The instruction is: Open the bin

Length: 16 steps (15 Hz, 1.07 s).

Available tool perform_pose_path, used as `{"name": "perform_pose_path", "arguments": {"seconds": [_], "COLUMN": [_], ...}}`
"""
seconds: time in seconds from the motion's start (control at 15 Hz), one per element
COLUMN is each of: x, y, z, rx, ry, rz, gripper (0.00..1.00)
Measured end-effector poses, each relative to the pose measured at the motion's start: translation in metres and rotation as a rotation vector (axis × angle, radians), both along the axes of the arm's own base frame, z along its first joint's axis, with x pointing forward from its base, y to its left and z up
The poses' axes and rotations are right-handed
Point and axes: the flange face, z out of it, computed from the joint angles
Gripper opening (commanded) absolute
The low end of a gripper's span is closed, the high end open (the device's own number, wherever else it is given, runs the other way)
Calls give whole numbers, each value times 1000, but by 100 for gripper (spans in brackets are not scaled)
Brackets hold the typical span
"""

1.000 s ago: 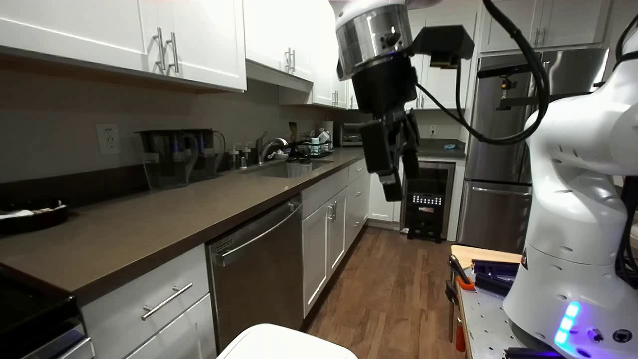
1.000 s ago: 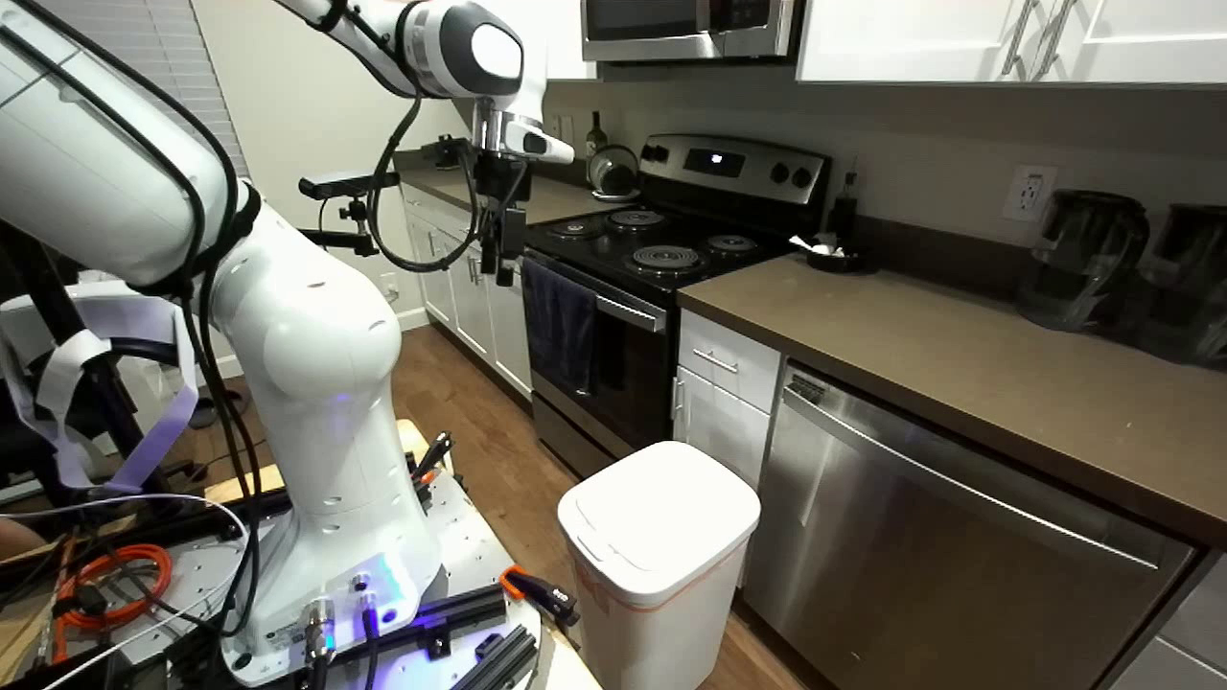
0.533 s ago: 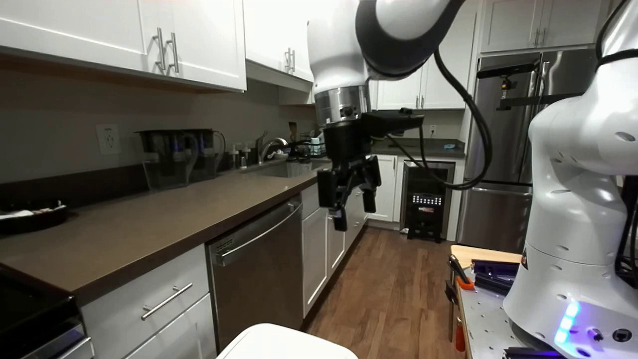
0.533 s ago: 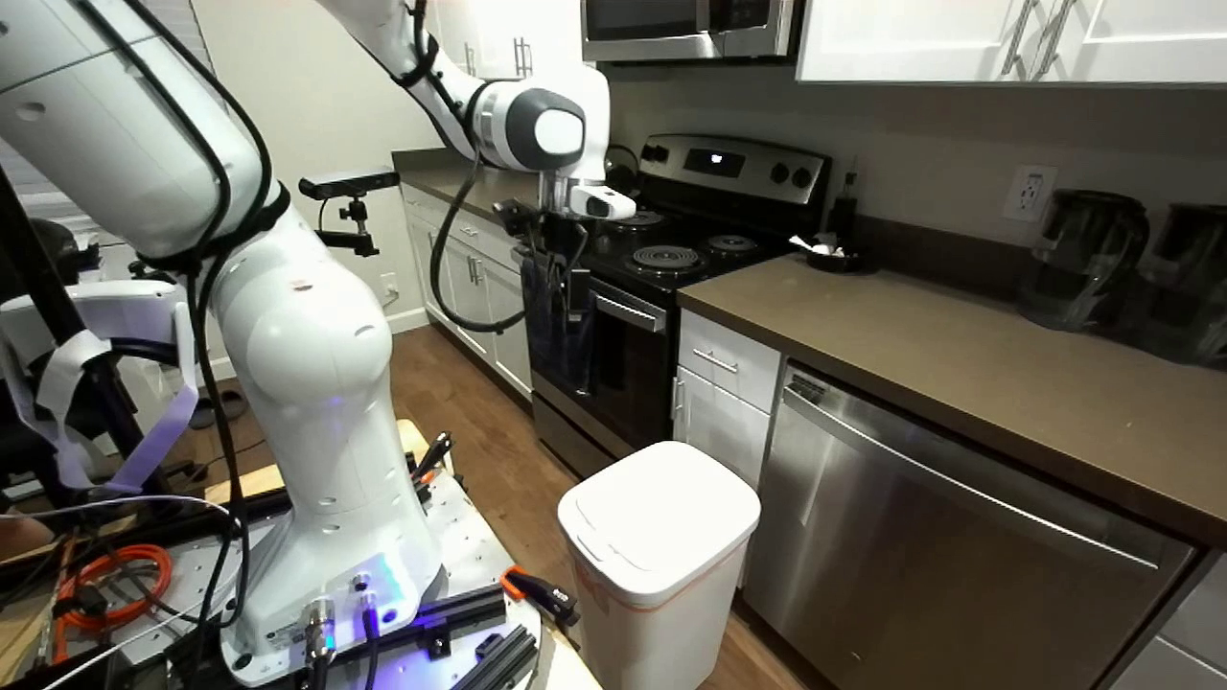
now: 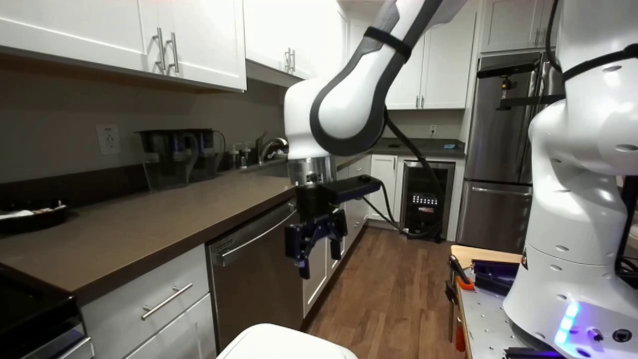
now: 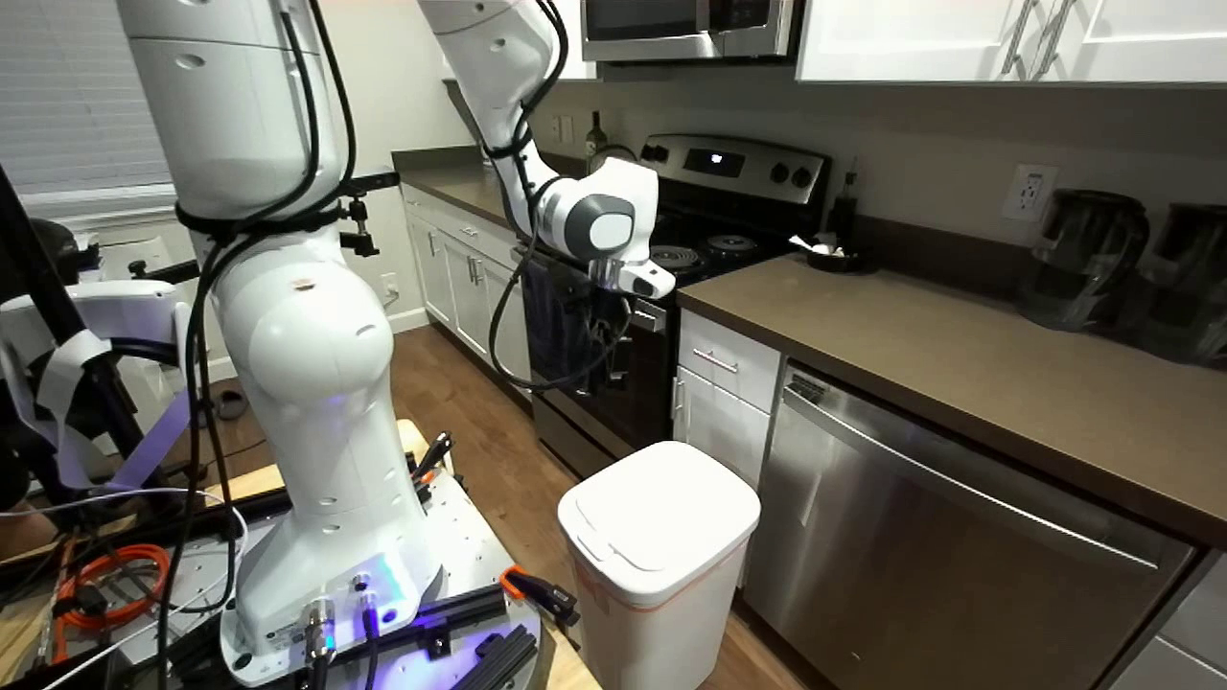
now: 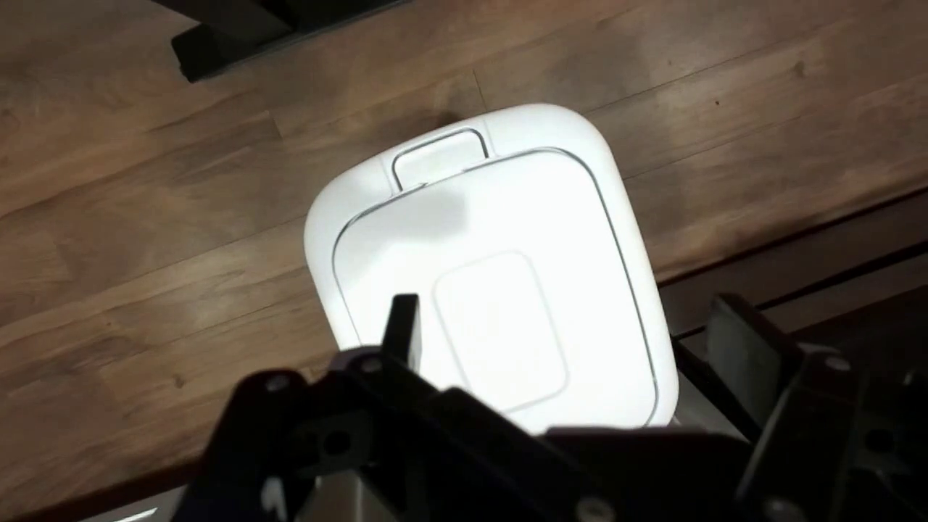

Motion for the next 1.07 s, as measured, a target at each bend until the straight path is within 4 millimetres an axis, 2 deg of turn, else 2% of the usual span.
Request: {"name": "perform_pose_path", "arguments": {"seconds": [0.27,0.53,1.07], "x": [7,9,-20], "y": [19,19,27], "z": [-55,-63,-101], "rx": [16,14,22], "ry": [90,94,-158], "rz": [45,43,98], "gripper": [100,100,100]}}
